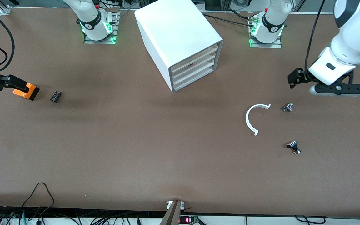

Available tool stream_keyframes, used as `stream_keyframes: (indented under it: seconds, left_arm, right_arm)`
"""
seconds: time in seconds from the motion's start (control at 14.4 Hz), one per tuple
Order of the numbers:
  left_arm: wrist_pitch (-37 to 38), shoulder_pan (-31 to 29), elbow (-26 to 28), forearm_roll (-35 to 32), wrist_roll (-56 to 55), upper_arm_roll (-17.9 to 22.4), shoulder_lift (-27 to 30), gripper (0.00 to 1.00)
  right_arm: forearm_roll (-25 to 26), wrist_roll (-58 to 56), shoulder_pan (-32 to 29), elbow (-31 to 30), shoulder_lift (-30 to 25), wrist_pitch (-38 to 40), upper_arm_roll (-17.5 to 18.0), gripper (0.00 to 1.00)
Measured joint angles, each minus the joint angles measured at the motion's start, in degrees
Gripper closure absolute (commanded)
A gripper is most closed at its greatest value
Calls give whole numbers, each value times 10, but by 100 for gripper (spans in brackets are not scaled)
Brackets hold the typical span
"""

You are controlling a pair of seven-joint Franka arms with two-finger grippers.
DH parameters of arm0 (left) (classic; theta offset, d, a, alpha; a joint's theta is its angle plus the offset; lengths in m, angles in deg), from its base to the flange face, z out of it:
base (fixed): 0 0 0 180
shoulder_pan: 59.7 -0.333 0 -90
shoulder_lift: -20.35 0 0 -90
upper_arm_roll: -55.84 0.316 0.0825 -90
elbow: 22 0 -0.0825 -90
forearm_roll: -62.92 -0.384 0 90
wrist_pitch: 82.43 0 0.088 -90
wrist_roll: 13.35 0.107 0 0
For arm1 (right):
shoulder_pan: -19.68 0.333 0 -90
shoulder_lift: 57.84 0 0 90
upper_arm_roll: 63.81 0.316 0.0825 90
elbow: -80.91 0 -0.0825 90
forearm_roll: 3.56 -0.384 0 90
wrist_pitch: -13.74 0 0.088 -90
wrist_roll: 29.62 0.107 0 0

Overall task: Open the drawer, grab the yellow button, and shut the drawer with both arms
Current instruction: 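Move the left gripper toward the white drawer cabinet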

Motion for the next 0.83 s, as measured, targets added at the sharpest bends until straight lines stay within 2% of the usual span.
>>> stream_keyframes:
  seconds: [0.14, 0.83]
  left_arm:
    - [0, 0, -1, 0, -1, -13, 0, 0]
    - [3, 1, -22, 0, 1, -16, -17, 0]
  right_arm:
    - [0, 0, 0, 0, 0, -3, 0, 0]
    - [0, 0, 18, 0, 4, -29, 2, 0]
